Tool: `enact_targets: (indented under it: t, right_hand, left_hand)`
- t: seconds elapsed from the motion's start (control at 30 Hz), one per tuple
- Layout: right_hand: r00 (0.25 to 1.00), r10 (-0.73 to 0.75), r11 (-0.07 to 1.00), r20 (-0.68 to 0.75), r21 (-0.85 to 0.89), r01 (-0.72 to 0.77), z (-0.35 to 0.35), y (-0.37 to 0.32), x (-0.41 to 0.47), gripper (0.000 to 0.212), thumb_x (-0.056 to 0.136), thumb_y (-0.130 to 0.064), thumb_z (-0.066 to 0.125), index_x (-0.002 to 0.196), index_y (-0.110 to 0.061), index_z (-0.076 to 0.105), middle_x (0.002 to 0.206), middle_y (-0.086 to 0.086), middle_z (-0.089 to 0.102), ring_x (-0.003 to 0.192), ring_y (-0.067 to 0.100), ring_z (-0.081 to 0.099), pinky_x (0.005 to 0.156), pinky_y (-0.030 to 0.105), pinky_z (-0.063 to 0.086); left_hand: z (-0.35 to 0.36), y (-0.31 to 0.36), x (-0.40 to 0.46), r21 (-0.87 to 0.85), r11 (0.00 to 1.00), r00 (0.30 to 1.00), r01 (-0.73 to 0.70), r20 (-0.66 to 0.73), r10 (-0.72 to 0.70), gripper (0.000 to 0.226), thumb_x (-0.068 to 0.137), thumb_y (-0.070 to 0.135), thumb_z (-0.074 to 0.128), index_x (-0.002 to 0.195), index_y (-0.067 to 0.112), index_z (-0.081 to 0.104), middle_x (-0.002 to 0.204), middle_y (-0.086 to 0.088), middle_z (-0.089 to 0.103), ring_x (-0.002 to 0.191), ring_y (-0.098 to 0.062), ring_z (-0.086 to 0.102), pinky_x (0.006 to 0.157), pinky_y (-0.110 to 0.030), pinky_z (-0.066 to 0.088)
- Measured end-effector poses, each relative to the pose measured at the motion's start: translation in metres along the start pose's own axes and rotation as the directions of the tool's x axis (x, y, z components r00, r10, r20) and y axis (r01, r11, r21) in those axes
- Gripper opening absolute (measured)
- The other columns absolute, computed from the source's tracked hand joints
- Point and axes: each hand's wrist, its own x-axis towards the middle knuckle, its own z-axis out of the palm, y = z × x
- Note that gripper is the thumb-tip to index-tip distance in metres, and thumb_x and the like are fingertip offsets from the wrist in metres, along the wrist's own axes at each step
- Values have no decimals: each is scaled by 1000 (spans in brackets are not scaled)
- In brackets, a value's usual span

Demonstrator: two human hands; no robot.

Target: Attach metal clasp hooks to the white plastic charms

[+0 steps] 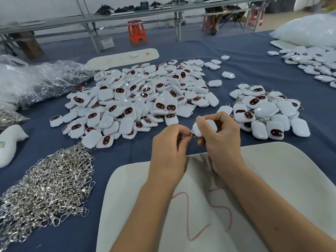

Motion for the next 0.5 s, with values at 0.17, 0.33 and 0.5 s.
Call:
enact_targets:
  t: [0.17, 0.33, 0.5]
  right_hand:
    - [999, -10, 1000, 33, 11, 9, -2, -1, 0, 15, 92, -21, 78, 90, -11, 66, 79, 11, 73, 50, 18, 59, 50, 28, 49]
    - [993, -82, 994, 79, -62, 87, -3, -4, -2, 15, 93, -19, 79, 90, -13, 66, 72, 2, 71, 47, 16, 59, 48, 26, 51]
    - [995, -81, 992, 60, -91, 86, -1, -3, -3, 15, 93, -18, 78, 89, -15, 64, 74, -1, 69, 51, 16, 61, 50, 26, 52]
  left_hand:
    - [-6, -3, 1, -25, 1000, 999, 5, 32, -4, 15, 91, 5, 66, 86, 19, 70, 76, 12, 68, 77, -13, 67, 70, -24, 52]
    - [-9, -5, 1, -65, 995, 995, 81, 61, -77, 13, 91, 10, 68, 82, 18, 71, 71, 9, 69, 73, -15, 68, 72, -41, 55]
    - [-7, -4, 1, -111, 980, 987, 163, 30, -161, 17, 88, 5, 74, 80, 20, 73, 72, 13, 72, 71, -8, 71, 70, -24, 57]
